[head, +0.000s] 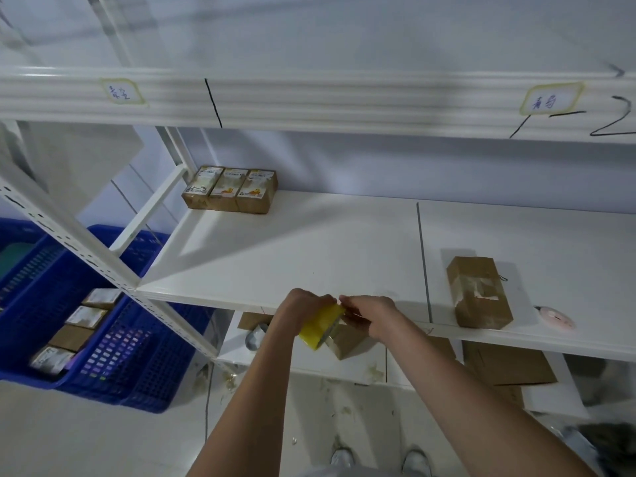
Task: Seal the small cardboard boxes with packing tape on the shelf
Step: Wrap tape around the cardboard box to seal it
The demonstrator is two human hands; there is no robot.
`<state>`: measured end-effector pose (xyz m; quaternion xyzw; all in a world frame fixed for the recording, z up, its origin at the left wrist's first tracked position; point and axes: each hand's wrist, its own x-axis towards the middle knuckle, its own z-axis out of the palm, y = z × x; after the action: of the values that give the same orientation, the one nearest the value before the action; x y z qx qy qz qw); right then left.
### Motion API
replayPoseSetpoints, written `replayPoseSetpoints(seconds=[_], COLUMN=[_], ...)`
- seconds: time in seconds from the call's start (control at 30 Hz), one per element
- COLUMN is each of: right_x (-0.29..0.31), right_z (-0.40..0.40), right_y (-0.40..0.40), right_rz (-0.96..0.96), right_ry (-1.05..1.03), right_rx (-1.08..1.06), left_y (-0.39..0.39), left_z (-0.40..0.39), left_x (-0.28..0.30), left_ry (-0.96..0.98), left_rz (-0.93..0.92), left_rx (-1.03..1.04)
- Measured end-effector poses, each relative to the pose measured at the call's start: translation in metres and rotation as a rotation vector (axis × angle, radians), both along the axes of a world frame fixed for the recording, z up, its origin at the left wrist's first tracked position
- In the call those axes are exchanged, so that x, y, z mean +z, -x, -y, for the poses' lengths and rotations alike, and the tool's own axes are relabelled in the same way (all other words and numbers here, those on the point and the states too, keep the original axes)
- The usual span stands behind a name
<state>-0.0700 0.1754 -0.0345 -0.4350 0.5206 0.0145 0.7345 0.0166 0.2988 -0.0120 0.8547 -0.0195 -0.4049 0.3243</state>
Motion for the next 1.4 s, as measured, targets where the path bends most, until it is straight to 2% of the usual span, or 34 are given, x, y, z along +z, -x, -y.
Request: replayPoseSetpoints(seconds=[0.2,0.37,0.57,0.67,0.9,1.1,1.23,1.4], right_x=[0.021,0.038,0.045,0.047,0.061,0.079,0.084,0.081], right_z=[0.029,0.058,0.092,0.113,0.162,0.210,0.235,0.252], right_y=[0.025,0.048,0.077,0.094,0.120,0.148,0.159,0.161], right_rz=[0.110,0.111,0.091,0.168,0.115,0.120,0.078,0.142], right_ry=[-0.130,-0.125,0.006,-0.048,0.000,0.044,0.226,0.242], right_rx=[0.027,0.041,-0.055,-0.086,-0.030,0.032,0.058,0.066], left_y=[0.007,0.014,0.031,0.038,0.051,0.059,0.066,0.076], left_z=[0.021,0.051,0.091,0.108,0.151,0.178,0.192,0.210], left_x=[0.019,0.020,0.028,0.033,0.045,0.044,0.042,0.033], left_ry=[0.070,0.144,0.160,0.176,0.182,0.331,0.382,0.374], left_rz=[0.135,0.146,0.121,0.130,0.147,0.141,0.175,0.169], left_rx=[-0.144,-0.194,-0.292,-0.340,-0.390,-0.431,-0.451,-0.477])
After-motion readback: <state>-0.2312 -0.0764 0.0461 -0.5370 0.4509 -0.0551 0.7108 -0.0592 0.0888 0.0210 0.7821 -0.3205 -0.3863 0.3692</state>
